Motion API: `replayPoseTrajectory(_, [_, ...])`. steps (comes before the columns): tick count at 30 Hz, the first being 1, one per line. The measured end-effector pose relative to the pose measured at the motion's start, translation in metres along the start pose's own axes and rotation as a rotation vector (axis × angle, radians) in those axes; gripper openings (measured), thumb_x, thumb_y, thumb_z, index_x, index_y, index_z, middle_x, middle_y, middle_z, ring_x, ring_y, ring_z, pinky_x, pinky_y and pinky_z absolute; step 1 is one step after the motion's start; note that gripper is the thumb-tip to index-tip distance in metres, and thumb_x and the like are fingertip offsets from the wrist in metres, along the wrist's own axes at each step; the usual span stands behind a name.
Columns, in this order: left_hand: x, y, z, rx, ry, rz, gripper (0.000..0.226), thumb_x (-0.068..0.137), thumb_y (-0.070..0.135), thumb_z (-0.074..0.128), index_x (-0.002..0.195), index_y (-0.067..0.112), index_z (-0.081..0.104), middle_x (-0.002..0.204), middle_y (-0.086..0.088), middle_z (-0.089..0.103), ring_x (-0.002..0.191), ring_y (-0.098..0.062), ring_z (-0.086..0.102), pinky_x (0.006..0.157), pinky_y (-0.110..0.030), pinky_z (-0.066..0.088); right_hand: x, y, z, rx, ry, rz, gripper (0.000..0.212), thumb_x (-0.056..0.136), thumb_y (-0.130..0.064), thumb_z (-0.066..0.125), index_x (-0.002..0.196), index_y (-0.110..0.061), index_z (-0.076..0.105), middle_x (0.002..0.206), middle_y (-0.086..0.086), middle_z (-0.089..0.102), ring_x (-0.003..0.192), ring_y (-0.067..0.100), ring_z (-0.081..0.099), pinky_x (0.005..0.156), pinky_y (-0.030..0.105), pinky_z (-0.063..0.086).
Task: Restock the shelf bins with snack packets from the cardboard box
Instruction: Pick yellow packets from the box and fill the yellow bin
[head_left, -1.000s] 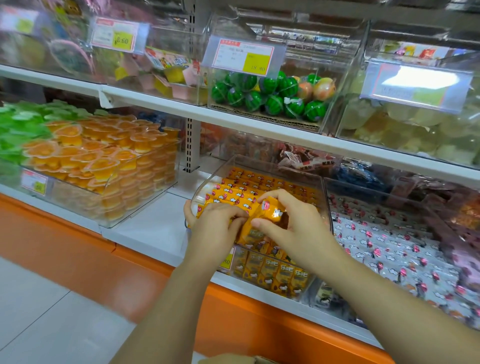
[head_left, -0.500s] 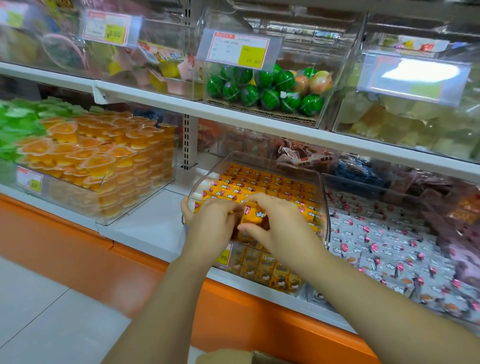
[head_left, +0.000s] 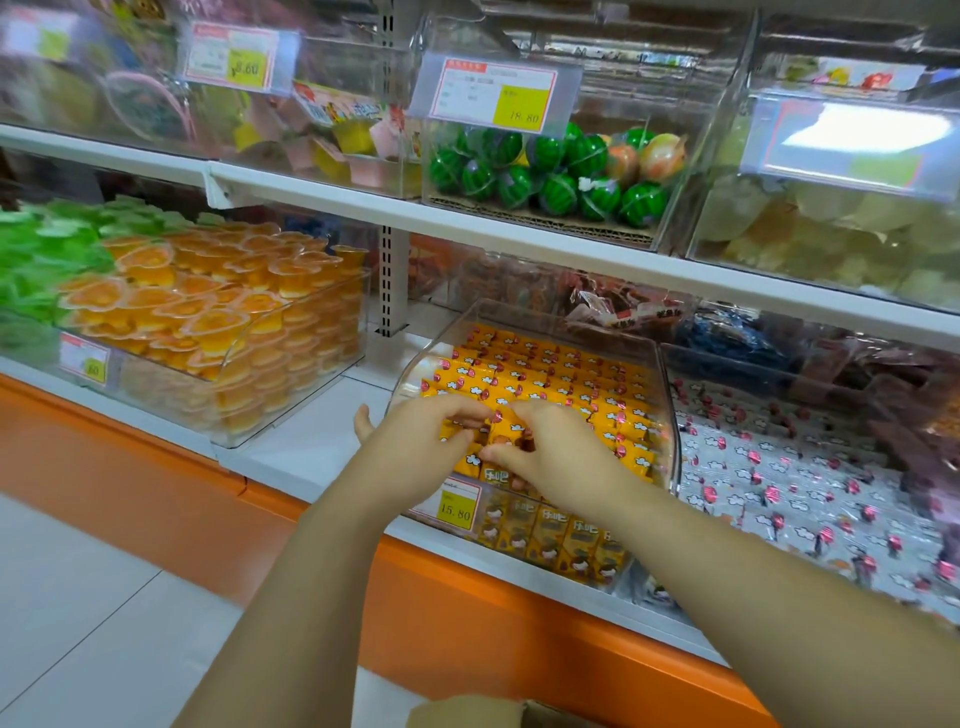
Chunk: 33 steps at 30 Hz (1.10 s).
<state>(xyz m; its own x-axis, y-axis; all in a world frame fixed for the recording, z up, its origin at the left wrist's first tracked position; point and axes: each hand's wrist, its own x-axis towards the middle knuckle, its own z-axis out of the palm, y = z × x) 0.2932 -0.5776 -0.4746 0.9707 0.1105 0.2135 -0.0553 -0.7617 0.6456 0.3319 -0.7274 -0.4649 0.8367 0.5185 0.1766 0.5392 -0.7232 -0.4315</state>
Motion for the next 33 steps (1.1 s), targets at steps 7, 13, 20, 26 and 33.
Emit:
replayPoseTrajectory(7, [-0.012,0.008,0.008,-0.086,0.074,0.065,0.026,0.095,0.039,0.051,0.120,0.047,0.053,0.119,0.025,0.053,0.119,-0.002,0.045,0.113,-0.052,-0.004,0.001,0.006,-0.016,-0.098,-0.215,-0.099,0.047,0.090,-0.030,0.058,0.134,-0.017,0.045,0.113,0.002,0.047,0.101,0.018,0.047,0.083,0.032,0.042])
replayPoseTrajectory(13, [-0.010,0.012,0.009,-0.056,0.107,0.082,0.010,0.097,0.036,0.047,0.098,0.043,0.055,0.092,0.023,0.061,0.093,0.001,0.053,0.113,-0.047,-0.008,-0.001,0.020,-0.019,-0.122,-0.167,0.085,0.040,0.095,-0.023,0.050,0.134,-0.015,0.051,0.121,0.002,0.060,0.105,0.018,0.057,0.087,0.030,0.046])
replayPoseTrajectory(20, [-0.004,0.010,0.007,-0.047,0.096,0.052,0.011,0.098,0.034,0.046,0.093,0.042,0.052,0.082,0.023,0.060,0.091,-0.002,0.054,0.114,-0.044,-0.006,0.019,0.017,-0.012,-0.131,-0.138,0.157,0.013,0.086,-0.019,0.065,0.076,-0.021,0.057,0.070,-0.011,0.050,0.073,0.011,0.051,0.069,0.027,0.042])
replayPoseTrajectory(26, [-0.005,0.013,0.003,-0.012,0.037,0.083,0.016,0.098,0.034,0.046,0.091,0.048,0.050,0.079,0.020,0.061,0.079,0.007,0.050,0.114,-0.045,-0.009,0.007,0.017,-0.004,-0.062,0.006,0.105,0.037,0.084,-0.004,0.057,0.057,-0.029,0.052,0.063,-0.015,0.053,0.065,0.005,0.052,0.064,0.024,0.043])
replayPoseTrajectory(33, [-0.004,0.014,-0.004,0.026,-0.025,0.070,0.005,0.092,0.042,0.055,0.089,0.046,0.053,0.073,0.025,0.055,0.080,0.007,0.048,0.114,-0.048,-0.009,-0.008,0.020,0.008,-0.102,0.156,-0.027,0.026,0.086,-0.007,0.060,0.069,-0.025,0.051,0.074,-0.012,0.048,0.076,0.012,0.049,0.066,0.025,0.041])
